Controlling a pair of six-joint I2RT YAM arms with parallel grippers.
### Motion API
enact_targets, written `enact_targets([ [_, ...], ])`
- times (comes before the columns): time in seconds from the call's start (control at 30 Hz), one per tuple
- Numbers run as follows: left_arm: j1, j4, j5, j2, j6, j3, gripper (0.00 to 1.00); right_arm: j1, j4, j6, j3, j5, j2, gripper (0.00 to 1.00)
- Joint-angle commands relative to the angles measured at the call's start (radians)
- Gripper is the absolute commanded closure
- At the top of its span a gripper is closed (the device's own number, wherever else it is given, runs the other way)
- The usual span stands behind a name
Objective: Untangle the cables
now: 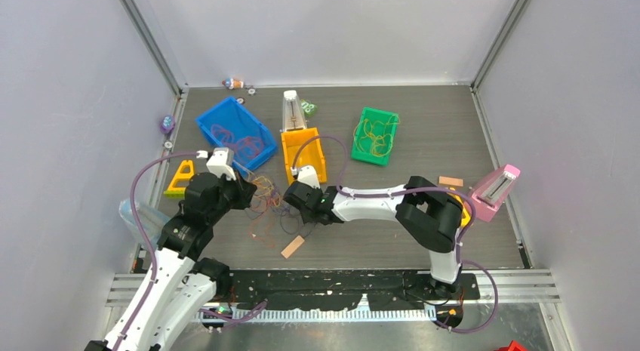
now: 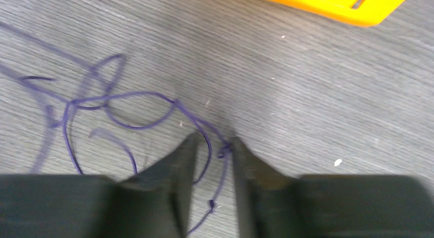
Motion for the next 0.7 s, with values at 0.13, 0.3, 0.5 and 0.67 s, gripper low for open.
enact_targets([
  [0.13, 0.019, -0.023, -0.064, -0.019, 0.006, 0.039, 1.0, -0.02, -0.052, 0.004, -0.092, 0.118, -0.117, 0.94],
  [0.3, 0.025, -0.064, -0.122, -0.025, 0.008, 0.06, 1.0, -0.068, -0.085, -0.021, -0.115, 0.131, -0.305, 0.95],
  [0.5, 0.054, -0.15, -0.422, -0.042, -0.089, 0.072, 1.0, -0.154, -0.172, -0.086, -0.086, 0.159, -0.513, 0.95],
  [0.67, 0.145, -0.221, -0.562, -0.061, -0.174, 0.073, 1.0, -0.297, -0.247, -0.124, -0.091, 0.169, -0.668, 0.95],
])
